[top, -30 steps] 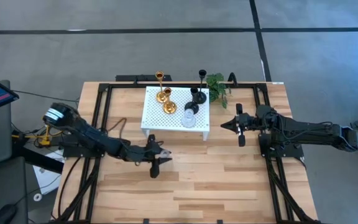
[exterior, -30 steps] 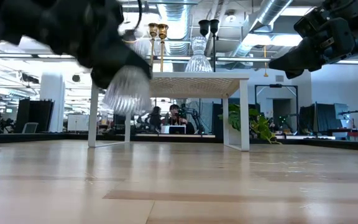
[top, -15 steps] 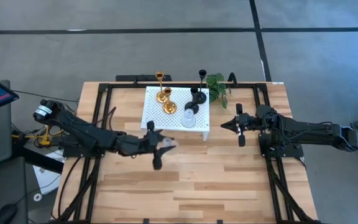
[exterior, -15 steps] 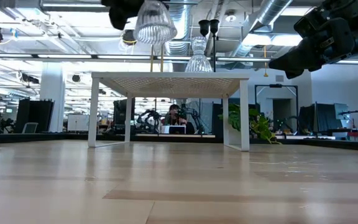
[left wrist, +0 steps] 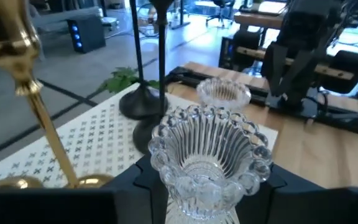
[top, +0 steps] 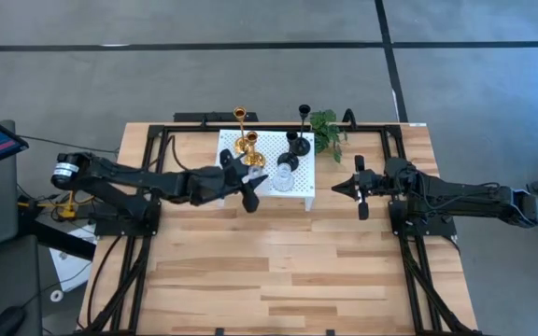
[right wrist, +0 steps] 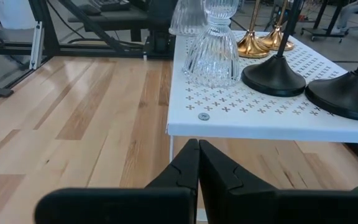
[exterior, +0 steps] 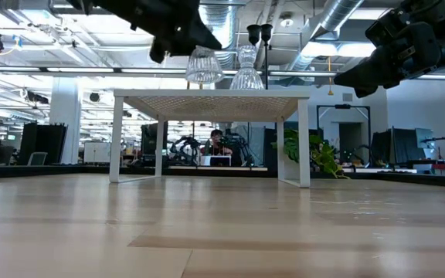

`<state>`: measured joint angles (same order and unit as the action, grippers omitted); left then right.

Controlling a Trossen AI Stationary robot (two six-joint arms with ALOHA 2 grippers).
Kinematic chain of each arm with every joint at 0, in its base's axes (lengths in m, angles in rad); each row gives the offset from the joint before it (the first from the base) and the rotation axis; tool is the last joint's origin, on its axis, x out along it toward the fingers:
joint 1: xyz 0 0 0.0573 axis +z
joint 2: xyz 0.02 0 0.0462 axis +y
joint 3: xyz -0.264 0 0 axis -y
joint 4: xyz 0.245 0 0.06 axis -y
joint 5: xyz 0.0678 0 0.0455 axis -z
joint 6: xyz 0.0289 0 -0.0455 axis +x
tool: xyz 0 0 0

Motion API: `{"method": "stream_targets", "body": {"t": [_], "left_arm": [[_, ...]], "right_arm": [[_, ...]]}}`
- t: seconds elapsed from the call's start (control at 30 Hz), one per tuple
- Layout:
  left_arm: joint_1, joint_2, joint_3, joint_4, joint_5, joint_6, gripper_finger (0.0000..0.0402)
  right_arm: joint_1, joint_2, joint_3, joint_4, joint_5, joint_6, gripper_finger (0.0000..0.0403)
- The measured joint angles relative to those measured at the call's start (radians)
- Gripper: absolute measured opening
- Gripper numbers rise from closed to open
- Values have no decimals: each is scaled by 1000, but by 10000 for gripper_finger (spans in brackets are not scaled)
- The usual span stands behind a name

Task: Pick & Place candle stick holders
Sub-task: Put the transparent glass candle holder on the shelf

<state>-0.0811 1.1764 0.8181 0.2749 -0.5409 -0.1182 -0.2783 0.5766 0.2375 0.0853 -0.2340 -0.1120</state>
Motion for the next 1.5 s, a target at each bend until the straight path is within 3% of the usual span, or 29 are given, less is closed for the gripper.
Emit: {"method": "stream_targets", "body": {"t": [0.23,1.07,1.5], "left_arm": [[56,33,1,-4,71,-29,130],[82,101,3,24,30,-38,154],[82,101,2,25,29,43,157]], "right_arm": [[0,0,0,5,0,0,0],[0,0,0,4,0,0,0],[0,0,0,3,0,0,0]]}}
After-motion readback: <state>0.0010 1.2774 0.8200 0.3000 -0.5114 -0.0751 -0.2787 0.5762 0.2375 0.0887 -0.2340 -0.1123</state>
